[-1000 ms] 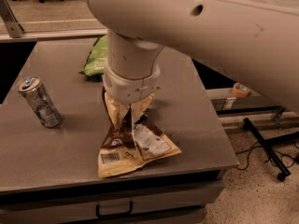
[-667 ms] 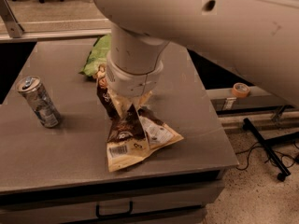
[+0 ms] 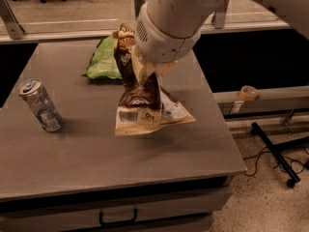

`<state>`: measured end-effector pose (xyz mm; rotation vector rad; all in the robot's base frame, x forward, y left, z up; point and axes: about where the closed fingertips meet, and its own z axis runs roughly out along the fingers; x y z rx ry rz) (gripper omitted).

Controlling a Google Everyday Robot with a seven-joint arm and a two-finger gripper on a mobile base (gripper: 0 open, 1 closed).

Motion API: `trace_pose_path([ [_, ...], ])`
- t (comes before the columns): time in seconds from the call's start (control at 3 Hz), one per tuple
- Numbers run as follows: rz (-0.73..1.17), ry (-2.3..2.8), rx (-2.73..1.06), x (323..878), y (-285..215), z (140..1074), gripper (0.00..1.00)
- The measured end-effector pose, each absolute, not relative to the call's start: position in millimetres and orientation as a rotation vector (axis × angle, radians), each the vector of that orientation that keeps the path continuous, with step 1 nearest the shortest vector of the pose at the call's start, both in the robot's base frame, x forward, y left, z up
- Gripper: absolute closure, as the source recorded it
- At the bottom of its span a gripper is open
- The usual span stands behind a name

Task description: Pick brown chip bag

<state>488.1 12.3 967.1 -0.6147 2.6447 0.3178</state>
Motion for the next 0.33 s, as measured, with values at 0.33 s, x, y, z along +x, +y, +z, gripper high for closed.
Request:
trace_pose_path([
  [0.33, 0.318, 2.645, -0.615, 488.1, 12.3, 967.2, 1.00],
])
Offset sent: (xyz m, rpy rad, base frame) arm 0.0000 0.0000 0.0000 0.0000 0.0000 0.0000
